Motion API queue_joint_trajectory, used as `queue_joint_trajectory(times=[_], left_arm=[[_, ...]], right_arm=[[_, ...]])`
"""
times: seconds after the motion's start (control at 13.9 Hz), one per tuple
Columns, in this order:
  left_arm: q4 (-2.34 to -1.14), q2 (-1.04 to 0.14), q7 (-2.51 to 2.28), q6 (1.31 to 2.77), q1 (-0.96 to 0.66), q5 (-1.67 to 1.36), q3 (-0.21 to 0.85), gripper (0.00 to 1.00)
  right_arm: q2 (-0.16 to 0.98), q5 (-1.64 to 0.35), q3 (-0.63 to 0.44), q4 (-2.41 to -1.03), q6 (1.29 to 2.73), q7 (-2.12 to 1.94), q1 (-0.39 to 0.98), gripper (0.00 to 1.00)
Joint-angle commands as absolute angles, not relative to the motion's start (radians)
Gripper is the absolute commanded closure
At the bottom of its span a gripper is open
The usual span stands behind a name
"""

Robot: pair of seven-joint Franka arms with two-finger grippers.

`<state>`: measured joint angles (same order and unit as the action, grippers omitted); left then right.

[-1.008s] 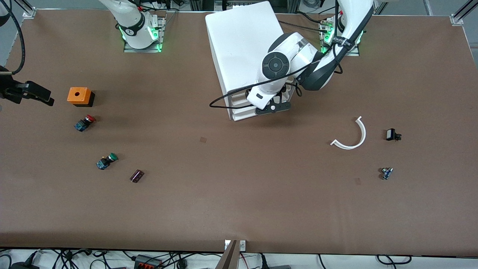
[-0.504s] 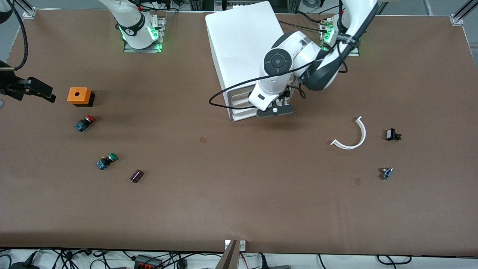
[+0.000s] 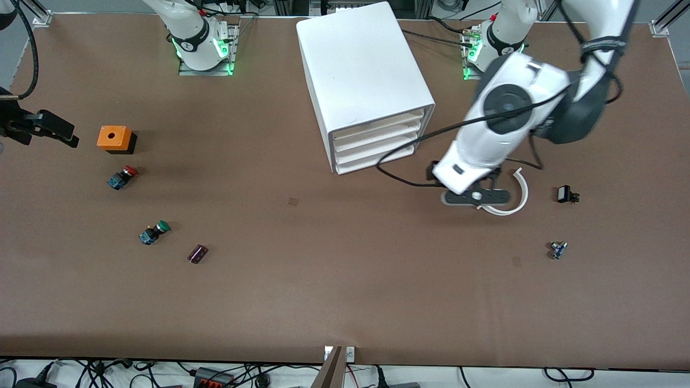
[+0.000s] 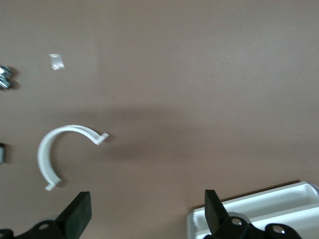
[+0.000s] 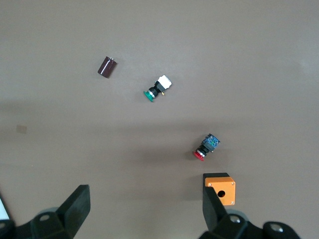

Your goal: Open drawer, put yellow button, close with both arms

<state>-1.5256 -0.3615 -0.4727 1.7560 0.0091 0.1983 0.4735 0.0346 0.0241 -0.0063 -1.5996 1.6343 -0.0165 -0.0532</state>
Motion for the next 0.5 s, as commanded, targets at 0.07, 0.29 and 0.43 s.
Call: queue_joint_trajectory(times=[0.07, 0.29, 0.43], left_arm=[[-1.494, -0.257, -0.225, 1.677, 0.058, 0.206, 0.448, 0.00], [-1.549, -0.115, -0.014, 1.674, 0.002, 0.139, 0.246, 0.00], [-1.591, -0.060, 0.073, 1.660, -0.041, 0.017, 0.096, 0.00]], right_arm=[[0.023, 0.032, -0.002, -1.606, 1.638, -0.023, -0.058, 0.00], [0.021, 0.028, -0.006, -1.606, 1.635, -0.031, -0.058, 0.00], [0.020, 0.028, -0.003, -1.606, 1.635, -0.029, -0.055, 0.00]])
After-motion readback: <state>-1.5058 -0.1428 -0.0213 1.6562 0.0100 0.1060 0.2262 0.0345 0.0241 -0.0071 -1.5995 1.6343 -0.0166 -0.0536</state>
